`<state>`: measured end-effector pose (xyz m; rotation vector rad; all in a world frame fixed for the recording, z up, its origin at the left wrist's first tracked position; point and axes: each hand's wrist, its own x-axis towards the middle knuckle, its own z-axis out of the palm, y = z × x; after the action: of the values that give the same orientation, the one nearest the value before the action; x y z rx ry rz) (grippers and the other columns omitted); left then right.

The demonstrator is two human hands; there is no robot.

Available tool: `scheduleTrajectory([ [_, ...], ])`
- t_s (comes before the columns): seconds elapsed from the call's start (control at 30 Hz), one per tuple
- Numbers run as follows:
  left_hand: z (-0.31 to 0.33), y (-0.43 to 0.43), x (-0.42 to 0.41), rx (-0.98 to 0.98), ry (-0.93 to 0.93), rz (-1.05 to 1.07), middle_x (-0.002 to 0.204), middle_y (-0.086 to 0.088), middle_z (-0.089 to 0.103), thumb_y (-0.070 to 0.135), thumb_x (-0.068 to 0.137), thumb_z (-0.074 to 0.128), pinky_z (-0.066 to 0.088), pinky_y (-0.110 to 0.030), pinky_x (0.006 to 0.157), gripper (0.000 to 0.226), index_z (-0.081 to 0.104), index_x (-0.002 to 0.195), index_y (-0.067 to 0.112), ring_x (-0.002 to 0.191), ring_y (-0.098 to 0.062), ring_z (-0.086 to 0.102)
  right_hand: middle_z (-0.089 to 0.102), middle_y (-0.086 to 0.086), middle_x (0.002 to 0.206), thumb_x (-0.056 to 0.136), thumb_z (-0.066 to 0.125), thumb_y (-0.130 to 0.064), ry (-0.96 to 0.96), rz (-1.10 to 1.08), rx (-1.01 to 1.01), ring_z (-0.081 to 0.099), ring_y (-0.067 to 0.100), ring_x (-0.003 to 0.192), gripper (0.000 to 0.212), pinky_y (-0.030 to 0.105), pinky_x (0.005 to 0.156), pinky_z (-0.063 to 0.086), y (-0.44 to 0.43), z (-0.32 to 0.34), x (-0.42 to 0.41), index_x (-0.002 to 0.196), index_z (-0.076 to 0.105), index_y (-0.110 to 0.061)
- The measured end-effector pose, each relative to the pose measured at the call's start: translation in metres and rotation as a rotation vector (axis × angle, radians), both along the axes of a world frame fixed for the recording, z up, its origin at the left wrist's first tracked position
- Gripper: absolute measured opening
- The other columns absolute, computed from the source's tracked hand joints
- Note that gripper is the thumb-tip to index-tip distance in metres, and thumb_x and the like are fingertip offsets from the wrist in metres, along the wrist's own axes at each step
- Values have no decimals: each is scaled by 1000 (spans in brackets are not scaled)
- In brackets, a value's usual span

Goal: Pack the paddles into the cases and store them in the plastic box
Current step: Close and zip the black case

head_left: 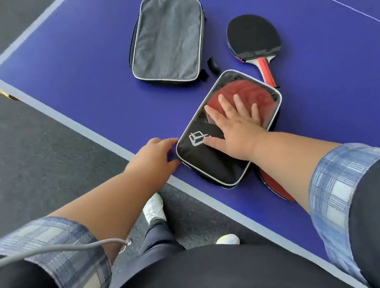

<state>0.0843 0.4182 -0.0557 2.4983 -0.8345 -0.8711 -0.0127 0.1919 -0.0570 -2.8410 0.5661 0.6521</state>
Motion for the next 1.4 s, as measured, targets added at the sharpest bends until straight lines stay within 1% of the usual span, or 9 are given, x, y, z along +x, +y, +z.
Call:
scheduleTrajectory([
  [0.1, -4, -11, -3, -1, -46, 75, 128, 5, 45, 32, 92, 57, 48, -35, 77, 51, 44, 140, 45, 101, -21, 58, -18, -7, 168, 71, 14, -90, -7, 0, 7, -23, 28, 152, 94, 62, 117, -10, 1, 1, -1, 154, -7, -51],
  [0.23, -6, -12, 3, 39, -87, 77, 113, 3, 54, 32, 99, 47, 49, -38, 76, 22, 66, 109, 32, 95, -25, 60, -17, -6, 168, 77, 21, -88, -8, 6, 5, -22, 29, 152, 90, 63, 117, -10, -2, 1, 1, 154, -6, -50],
  [0.6, 15, 0, -22, 286, -265, -182, 104, -4, 60, 29, 99, 40, 54, -41, 73, 25, 63, 98, 18, 87, -31, 63, -18, -5, 168, 80, 24, -88, 14, 7, 22, -24, 30, 152, 89, 64, 117, -11, 0, 2, 2, 154, -7, -51],
  [0.9, 35, -21, -74, 382, -145, -333, 100, -1, 65, 18, 92, 47, 55, -38, 70, 22, 67, 101, 19, 84, -27, 65, -20, -5, 168, 73, 16, -92, 14, 8, 22, -23, 32, 151, 93, 66, 116, -12, -1, 0, 5, 153, -8, -52],
  [1.03, 33, -42, -100, 368, -86, -369, 77, -3, 60, 12, 88, 47, 41, -30, 54, 20, 57, 72, 17, 65, -29, 56, -19, -5, 168, 77, 20, -90, 4, 14, 32, -23, 33, 152, 92, 66, 115, -12, 0, 2, 4, 155, -7, -49],
  [1.13, 31, -46, -101, 351, -59, -348, 79, -6, 64, 13, 89, 46, 43, -30, 56, 20, 62, 78, 14, 70, -30, 61, -11, -1, 169, 87, 37, -79, -38, -9, 119, -18, 32, 153, 86, 64, 117, -9, 2, 11, 2, 158, 4, -43],
  [1.2, 32, -45, -99, 324, -47, -343, 84, -6, 67, 15, 90, 46, 49, -31, 61, 22, 67, 85, 15, 77, -30, 65, 14, 6, 168, 93, 51, -60, -196, -106, 236, 2, 31, 155, 73, 59, 122, 2, 7, 22, -9, 157, 27, -33],
  [1.3, 36, -46, -98, 278, -5, -325, 88, -2, 69, 22, 93, 46, 57, -37, 72, 25, 71, 92, 21, 81, -29, 65, 66, 3, 112, 94, 62, -37, -570, -395, 365, 58, 26, 110, 25, 41, 97, 44, 27, 41, -53, 112, 67, -20],
  [1.4, 38, -48, -95, 268, 25, -327, 78, -5, 68, 23, 89, 47, 58, -37, 69, 24, 70, 83, 18, 74, -29, 65, 68, 4, 79, 96, 55, -44, -291, -710, 534, 59, 23, 73, 34, 36, 66, 46, 59, 47, -102, 85, 63, -13],
])
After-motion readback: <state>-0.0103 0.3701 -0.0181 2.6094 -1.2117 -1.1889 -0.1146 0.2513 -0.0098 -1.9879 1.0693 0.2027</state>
